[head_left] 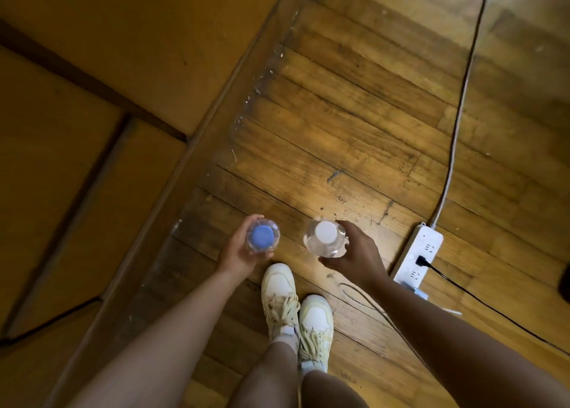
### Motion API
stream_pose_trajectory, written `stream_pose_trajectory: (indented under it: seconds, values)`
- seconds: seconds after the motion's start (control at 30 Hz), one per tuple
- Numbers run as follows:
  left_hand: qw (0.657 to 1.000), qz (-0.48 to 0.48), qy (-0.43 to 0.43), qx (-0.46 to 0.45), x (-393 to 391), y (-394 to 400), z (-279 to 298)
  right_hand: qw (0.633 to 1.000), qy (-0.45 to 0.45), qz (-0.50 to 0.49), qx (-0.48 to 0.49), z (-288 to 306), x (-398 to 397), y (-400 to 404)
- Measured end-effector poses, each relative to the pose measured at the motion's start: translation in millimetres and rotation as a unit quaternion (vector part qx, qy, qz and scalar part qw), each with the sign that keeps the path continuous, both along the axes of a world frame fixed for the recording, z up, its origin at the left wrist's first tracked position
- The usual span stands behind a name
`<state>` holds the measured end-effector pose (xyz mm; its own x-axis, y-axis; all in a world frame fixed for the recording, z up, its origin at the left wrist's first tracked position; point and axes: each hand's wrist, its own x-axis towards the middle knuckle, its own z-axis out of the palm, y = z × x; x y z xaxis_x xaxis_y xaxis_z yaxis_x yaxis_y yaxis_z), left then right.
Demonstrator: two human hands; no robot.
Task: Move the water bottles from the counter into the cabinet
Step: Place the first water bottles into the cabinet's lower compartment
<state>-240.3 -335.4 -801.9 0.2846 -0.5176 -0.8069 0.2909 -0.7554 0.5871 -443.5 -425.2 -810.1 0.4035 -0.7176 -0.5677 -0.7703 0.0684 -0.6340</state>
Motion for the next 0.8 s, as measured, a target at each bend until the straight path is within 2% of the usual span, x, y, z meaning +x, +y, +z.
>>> stream_pose_trajectory:
  seconds: [0.1, 0.23, 0.37, 0.6, 0.8]
  values:
    - [0.999, 0.038, -0.013, 0.011, 6, 3, 72, 1.000, -0.024, 0.000, 0.004, 72, 5, -10]
    - [0.993, 0.021, -0.116, 0.017, 9, 18, 177, 0.996, -0.087, 0.010, 0.018, 183, 21, -15]
    - [0.992, 0.042, -0.121, -0.013, 11, 44, 300, 0.983, -0.174, 0.016, 0.047, 310, 43, -7]
    - [0.971, 0.152, -0.068, -0.169, 12, 119, 496, 0.947, -0.287, 0.085, 0.116, 502, 70, 35]
    - [0.917, 0.261, -0.101, -0.285, 12, 184, 593, 0.912, -0.324, 0.168, 0.186, 602, 95, 76]
